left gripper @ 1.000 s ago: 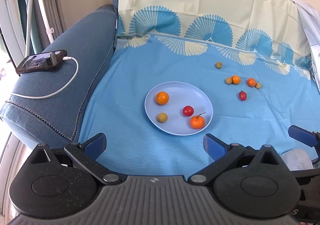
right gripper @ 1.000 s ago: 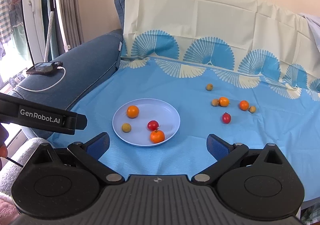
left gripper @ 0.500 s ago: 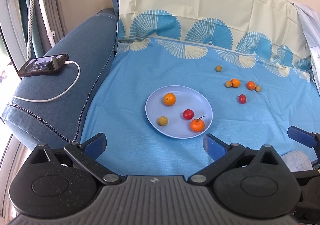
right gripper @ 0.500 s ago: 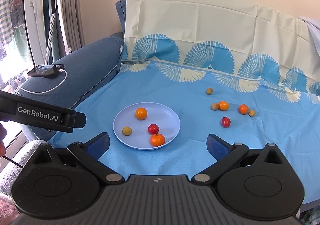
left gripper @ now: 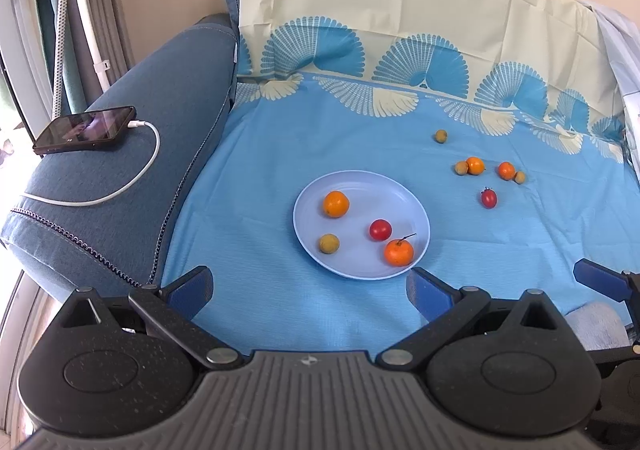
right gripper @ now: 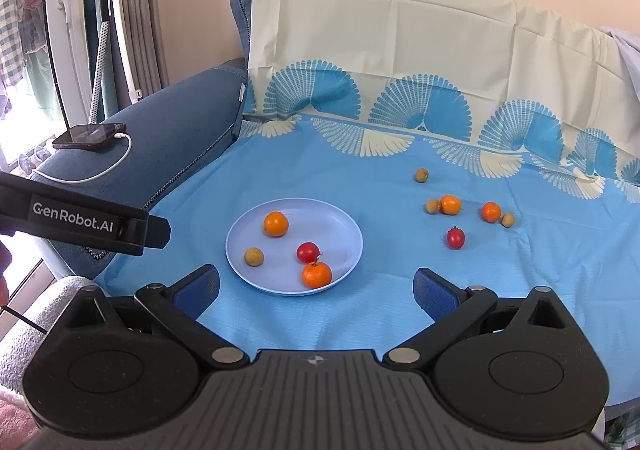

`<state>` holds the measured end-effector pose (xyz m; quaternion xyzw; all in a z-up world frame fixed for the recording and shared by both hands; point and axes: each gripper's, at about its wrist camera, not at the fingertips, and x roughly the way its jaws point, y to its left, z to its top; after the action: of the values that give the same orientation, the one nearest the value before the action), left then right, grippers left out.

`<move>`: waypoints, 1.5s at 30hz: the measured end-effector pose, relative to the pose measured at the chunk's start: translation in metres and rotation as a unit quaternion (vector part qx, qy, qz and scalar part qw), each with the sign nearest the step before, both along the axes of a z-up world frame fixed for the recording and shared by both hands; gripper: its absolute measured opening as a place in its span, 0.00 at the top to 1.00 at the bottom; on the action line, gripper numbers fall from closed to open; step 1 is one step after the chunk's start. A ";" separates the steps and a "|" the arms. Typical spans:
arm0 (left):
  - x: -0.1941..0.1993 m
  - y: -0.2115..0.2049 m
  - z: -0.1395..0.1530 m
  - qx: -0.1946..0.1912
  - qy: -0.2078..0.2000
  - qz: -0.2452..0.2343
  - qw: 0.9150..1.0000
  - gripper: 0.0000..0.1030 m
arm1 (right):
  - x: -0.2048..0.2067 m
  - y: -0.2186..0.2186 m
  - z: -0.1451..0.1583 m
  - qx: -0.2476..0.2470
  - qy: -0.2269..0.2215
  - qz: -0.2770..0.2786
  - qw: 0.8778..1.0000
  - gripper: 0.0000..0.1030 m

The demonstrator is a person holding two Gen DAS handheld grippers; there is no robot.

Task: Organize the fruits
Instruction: 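Lift both open tools away from the plate, then grasp a brown longan with the left tool while the right tool grasps another longan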

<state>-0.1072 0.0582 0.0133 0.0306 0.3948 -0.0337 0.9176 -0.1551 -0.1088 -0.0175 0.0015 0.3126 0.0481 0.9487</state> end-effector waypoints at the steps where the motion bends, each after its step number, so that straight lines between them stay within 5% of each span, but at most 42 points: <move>1: 0.001 -0.001 0.000 0.001 0.000 -0.001 1.000 0.00 | 0.001 0.000 -0.001 0.000 0.001 0.000 1.000 0.01; 26: 0.067 -0.045 -0.013 0.020 0.033 -0.032 0.999 0.00 | 0.041 -0.035 -0.020 0.037 0.016 -0.036 0.999 0.01; 37: 0.149 -0.130 -0.034 0.025 0.062 -0.087 0.994 0.00 | 0.080 -0.123 -0.046 0.041 0.011 -0.143 0.989 0.01; 45: 0.251 -0.230 -0.087 0.026 0.091 -0.157 0.983 0.00 | 0.146 -0.207 -0.088 0.014 0.006 -0.218 0.976 0.01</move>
<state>0.1439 -0.1720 -0.0736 0.1129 0.4675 -0.1700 0.8601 -0.0094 -0.3161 -0.1055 0.0832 0.3098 -0.1555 0.9343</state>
